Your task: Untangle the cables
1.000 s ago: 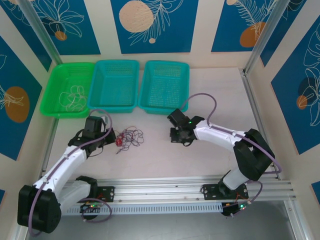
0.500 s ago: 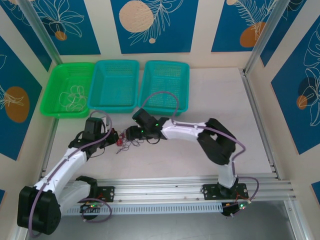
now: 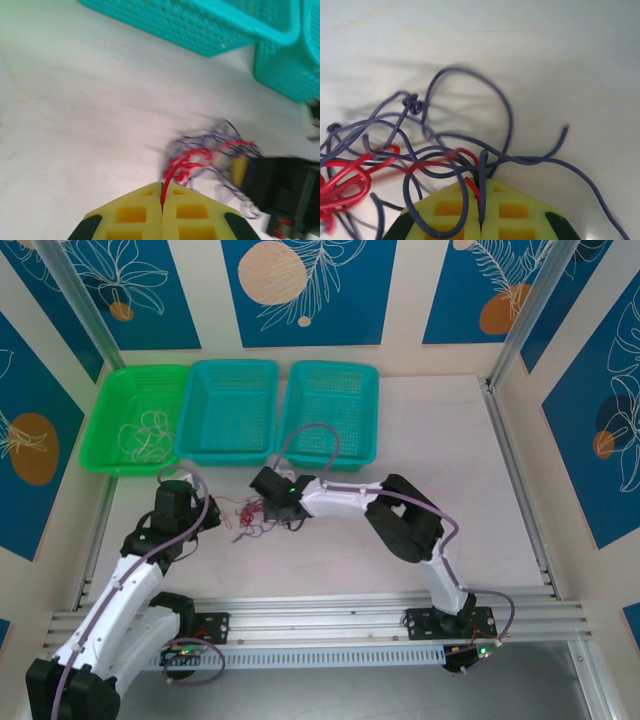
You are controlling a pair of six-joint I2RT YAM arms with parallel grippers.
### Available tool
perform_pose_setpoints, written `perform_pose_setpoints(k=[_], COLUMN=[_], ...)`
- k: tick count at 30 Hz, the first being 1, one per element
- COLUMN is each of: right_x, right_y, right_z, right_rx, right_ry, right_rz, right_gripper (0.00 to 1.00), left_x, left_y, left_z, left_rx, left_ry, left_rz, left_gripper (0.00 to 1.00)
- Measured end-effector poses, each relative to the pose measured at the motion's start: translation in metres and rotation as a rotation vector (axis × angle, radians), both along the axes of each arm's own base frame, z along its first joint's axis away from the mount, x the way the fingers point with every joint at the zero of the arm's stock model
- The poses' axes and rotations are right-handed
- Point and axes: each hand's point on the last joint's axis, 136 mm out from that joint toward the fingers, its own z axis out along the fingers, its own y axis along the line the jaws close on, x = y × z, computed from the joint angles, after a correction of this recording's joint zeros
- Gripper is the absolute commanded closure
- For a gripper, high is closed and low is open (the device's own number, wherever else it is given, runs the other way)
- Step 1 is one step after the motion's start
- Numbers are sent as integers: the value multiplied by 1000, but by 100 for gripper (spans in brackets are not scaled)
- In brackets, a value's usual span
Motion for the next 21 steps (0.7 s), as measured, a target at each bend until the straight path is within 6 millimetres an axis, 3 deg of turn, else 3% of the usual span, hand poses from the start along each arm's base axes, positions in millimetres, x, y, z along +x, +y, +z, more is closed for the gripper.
perform_pose_setpoints(k=[4,6,12,17,21], right_x=[-12,-19,-30,-27,-29], right_y=[-66,-88,-132,-167,-179], right_z=[1,7,49,62,61], right_rx=[-48,-15,174,280,282], right_ry=[23,24,-25,-30,-25], right_rz=[-85,-130,-251,-334,-291], right_gripper=[100,100,100,100,100], left_x=[1,-5,-11,-7,-3], left_y=[24,21,4,-26,-42], left_z=[0,-10,-21,-19,-31], left_rx=[58,47,-57,-184,-250], left_ry=[32,90,159,150,141], left_rz=[72,40,-55,-176,-244], left_gripper=[100,100,100,100,81])
